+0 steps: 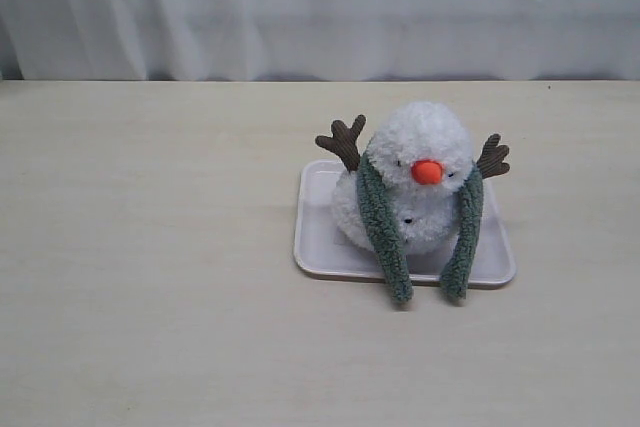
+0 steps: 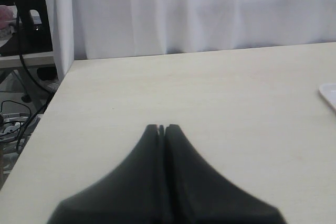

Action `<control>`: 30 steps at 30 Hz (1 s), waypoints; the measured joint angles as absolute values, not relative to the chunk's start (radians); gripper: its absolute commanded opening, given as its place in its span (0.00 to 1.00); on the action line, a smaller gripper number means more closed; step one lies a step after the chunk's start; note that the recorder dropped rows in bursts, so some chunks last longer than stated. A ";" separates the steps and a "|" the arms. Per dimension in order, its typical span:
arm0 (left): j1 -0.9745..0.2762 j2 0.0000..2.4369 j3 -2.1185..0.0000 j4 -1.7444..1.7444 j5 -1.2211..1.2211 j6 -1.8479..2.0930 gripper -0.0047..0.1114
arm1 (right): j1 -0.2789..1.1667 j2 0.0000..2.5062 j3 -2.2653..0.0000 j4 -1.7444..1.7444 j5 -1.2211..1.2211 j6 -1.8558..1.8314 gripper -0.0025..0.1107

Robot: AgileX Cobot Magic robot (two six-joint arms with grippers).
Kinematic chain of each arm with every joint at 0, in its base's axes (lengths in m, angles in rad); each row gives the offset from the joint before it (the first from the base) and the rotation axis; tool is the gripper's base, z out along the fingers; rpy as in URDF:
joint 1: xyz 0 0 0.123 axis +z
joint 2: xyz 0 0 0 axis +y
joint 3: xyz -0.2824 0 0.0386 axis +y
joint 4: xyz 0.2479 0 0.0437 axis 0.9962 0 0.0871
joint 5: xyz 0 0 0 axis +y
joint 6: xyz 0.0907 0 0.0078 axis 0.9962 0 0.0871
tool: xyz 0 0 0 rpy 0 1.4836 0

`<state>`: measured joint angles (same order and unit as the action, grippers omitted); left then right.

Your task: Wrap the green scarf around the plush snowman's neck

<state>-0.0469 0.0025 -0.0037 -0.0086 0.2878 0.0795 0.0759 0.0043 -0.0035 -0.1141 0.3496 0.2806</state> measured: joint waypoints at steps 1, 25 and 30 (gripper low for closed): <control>-0.047 0.003 -0.004 -0.009 0.288 0.079 0.04 | 0.076 0.004 -0.004 -0.114 0.350 0.281 0.06; -0.047 0.003 -0.004 -0.009 0.288 0.079 0.04 | 0.076 0.004 -0.004 -0.206 0.350 0.281 0.06; -0.047 0.003 -0.004 -0.009 0.288 0.079 0.04 | 0.076 0.004 -0.004 -0.327 0.350 0.281 0.06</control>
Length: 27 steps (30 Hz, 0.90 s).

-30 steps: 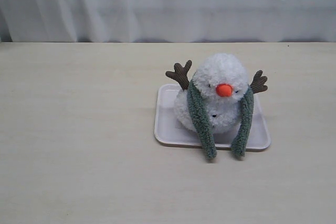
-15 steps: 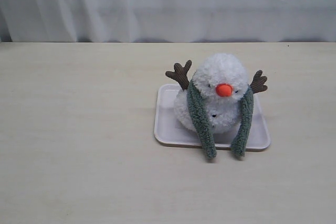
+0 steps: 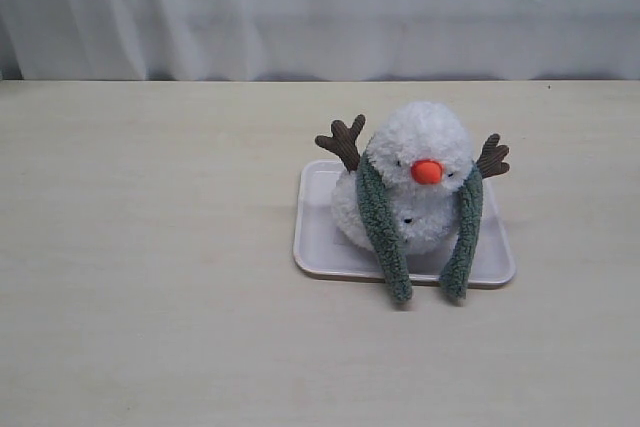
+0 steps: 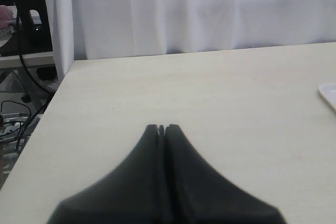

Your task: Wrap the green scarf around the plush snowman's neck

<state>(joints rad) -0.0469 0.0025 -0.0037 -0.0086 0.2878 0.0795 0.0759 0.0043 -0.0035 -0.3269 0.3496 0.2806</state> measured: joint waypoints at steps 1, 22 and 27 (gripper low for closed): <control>-0.047 0.003 -0.004 -0.009 0.288 0.079 0.04 | 0.076 0.004 -0.004 -0.350 0.350 0.281 0.06; -0.047 0.003 -0.004 -0.009 0.288 0.079 0.04 | 0.076 0.004 -0.004 -0.389 0.360 0.281 0.06; -0.047 0.003 -0.004 -0.009 0.288 0.079 0.04 | 0.076 0.004 -0.004 -0.389 0.360 0.281 0.06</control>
<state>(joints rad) -0.0469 0.0025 -0.0037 -0.0086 0.2878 0.0795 0.0759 0.0043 -0.0035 -0.3892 0.3604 0.2806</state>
